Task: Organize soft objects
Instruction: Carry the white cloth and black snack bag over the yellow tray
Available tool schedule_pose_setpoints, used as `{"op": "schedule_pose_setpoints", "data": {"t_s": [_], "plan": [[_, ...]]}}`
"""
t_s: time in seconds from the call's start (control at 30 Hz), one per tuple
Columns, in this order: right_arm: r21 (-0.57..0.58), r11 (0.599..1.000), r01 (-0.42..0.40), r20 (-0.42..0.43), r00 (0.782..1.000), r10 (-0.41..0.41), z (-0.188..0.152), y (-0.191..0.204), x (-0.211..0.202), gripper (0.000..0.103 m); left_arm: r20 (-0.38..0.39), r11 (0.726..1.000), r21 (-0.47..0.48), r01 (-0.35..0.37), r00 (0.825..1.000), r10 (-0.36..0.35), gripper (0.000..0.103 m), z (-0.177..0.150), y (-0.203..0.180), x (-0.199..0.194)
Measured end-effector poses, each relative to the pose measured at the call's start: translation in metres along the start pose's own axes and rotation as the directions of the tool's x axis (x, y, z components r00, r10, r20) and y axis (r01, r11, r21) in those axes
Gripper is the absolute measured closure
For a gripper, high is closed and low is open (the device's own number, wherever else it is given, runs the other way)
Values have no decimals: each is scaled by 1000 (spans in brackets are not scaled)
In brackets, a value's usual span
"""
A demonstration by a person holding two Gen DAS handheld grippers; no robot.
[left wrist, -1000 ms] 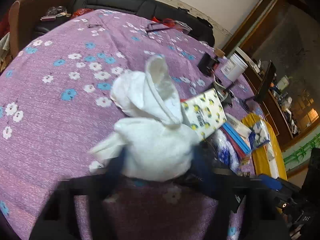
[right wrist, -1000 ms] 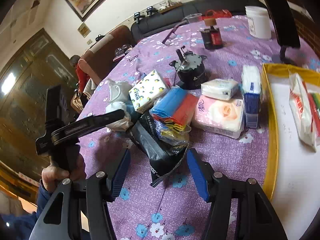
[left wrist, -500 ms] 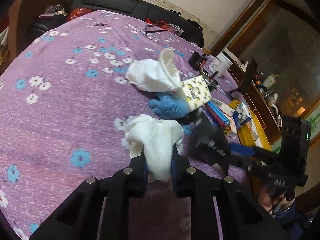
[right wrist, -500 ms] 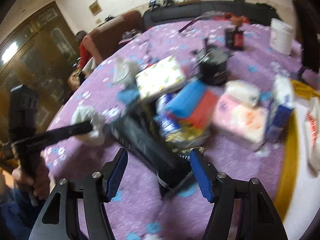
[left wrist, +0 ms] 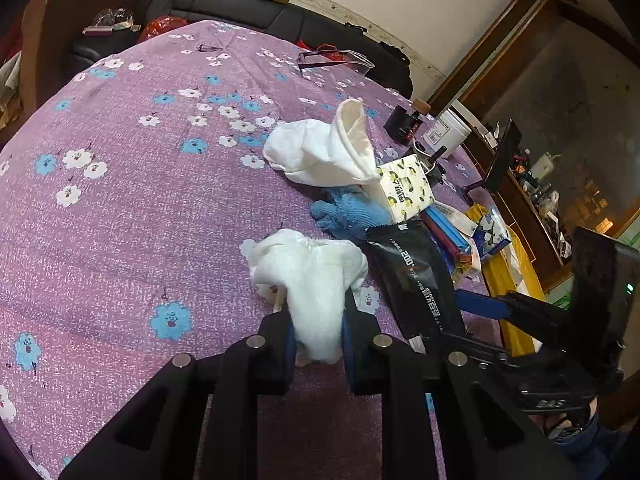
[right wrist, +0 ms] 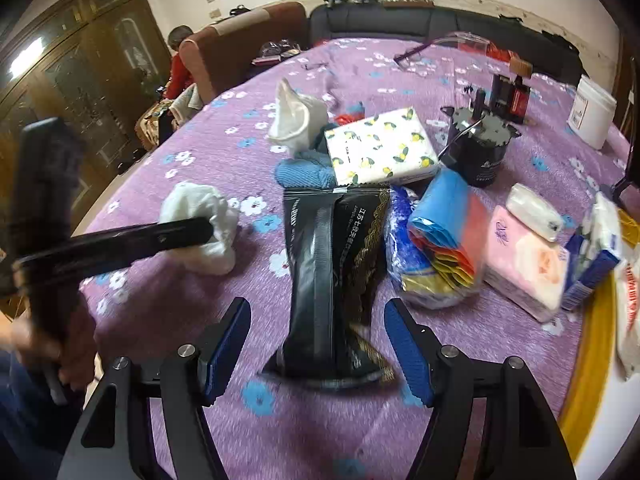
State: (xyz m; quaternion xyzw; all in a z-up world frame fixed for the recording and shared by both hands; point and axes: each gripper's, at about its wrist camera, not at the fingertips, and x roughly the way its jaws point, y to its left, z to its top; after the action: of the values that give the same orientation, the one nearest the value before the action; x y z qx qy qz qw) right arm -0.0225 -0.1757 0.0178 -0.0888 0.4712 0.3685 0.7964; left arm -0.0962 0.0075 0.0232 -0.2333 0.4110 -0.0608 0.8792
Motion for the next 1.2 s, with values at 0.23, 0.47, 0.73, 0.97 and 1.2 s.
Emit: {"op": "schedule_pose_setpoints", "data": {"t_s": [0.23,0.47,0.73,0.97,1.2], "plan": [[17,1000,-14,80,997,12,-8,0,-21,76,12,999,51,-4,1000,3,85,-1,-16,-3],[58,994,-90,148,986,81,-24,-12,-38,76,12,997,76,4,1000,-5,85,0,-35,-2],[55,988,-143,229,965,127,-29,-17,-66,76,13,993,118,-12,1000,10,85,1,-60,-3],[103,981,-163,330,936,121,-38,-42,-107,76,16,985,172,-5,1000,3,85,5,-90,-4],[182,970,-164,385,919,83,-55,-77,-134,76,6,975,219,17,1000,-19,85,6,-120,-1]]}}
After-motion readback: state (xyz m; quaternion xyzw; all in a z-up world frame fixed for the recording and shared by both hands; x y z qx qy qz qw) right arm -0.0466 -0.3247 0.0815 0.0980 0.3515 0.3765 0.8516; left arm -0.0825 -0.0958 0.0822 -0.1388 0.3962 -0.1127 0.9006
